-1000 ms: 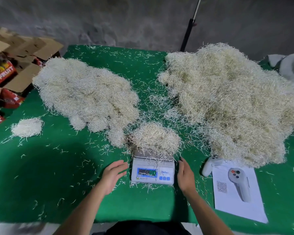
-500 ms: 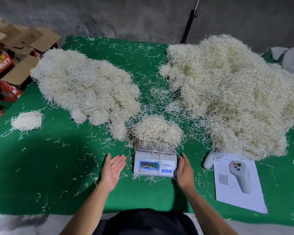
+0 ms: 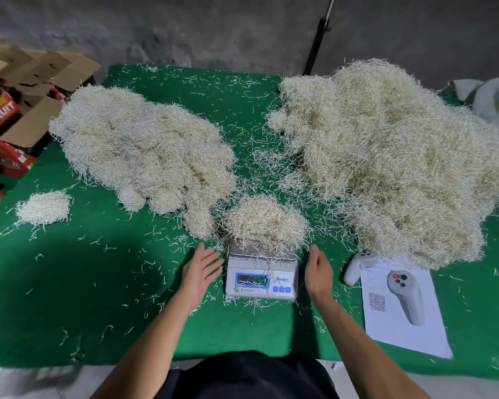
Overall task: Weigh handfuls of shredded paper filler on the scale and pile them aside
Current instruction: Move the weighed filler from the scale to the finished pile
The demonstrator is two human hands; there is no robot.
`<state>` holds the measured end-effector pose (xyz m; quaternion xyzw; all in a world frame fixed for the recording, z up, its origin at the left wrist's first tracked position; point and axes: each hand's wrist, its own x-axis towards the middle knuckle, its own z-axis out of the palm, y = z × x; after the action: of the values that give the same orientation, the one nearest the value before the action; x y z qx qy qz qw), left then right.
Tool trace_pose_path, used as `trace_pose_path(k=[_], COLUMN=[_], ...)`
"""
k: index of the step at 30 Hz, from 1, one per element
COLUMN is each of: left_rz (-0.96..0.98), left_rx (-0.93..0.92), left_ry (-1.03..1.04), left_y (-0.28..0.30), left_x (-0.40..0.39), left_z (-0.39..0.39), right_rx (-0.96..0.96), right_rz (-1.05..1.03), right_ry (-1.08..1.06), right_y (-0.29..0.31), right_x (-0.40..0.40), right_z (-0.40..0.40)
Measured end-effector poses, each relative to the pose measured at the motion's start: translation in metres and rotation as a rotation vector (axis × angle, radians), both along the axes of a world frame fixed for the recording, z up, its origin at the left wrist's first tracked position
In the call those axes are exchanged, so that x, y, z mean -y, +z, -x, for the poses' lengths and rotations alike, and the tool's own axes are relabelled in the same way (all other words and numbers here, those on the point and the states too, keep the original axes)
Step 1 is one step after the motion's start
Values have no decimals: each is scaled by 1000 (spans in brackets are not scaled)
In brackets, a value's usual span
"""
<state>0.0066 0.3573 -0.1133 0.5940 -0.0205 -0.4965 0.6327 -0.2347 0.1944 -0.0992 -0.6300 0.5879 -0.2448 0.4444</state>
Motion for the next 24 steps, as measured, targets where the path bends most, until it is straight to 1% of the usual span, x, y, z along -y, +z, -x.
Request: trace_pose_path(k=[2, 4, 5, 7, 8, 9, 10, 11, 13, 14, 15, 16, 17, 18, 19, 20, 21, 22, 23, 24], left_rz=[18, -49, -111, -193, -208, -206, -191, -156, -91, -49, 1, 51, 68, 43, 22, 42, 97, 151, 179, 209], left_rx=[133, 304, 412, 588, 629, 643, 622, 544, 293, 187, 107, 47, 23, 33, 55, 38, -18, -85, -126, -156], left_ry=[-47, -81, -97, -183, -252, -309, -334, -311, -228, -228, -267, -305, -320, -313, -291, -251, -179, -95, -27, -22], left_y=[23, 47, 57, 73, 81, 86, 90, 95, 110, 119, 127, 134, 140, 147, 151, 154, 156, 158, 160, 164], left_x=[25, 51, 64, 86, 94, 101, 109, 116, 127, 131, 135, 139, 143, 147, 153, 158, 162, 166, 169, 171], left_z=[-2, 0, 2, 9, 15, 19, 23, 25, 24, 22, 17, 14, 10, 8, 4, 0, -4, -8, -13, -14], right_rx=[68, 170, 177, 100, 88, 117, 155, 189, 259, 276, 257, 188, 98, 35, 11, 24, 51, 107, 189, 266], right_rz=[47, 58, 30, -41, -61, -69, -73, -70, -49, -33, -15, 26, 103, 207, 306, 365, 361, 282, 157, 53], right_ry=[-33, -47, -32, 64, 116, 149, 160, 162, 201, 262, 346, 441, 528, 579, 572, 519, 456, 412, 396, 396], right_y=[20, 39, 46, 60, 66, 70, 75, 83, 95, 100, 106, 112, 118, 124, 127, 129, 130, 131, 132, 130], right_x=[12, 18, 20, 22, 23, 25, 26, 28, 35, 40, 45, 49, 52, 55, 58, 59, 60, 61, 62, 64], right_z=[-14, -32, -41, -59, -68, -75, -82, -86, -91, -93, -95, -98, -101, -103, -106, -109, -111, -113, -115, -118])
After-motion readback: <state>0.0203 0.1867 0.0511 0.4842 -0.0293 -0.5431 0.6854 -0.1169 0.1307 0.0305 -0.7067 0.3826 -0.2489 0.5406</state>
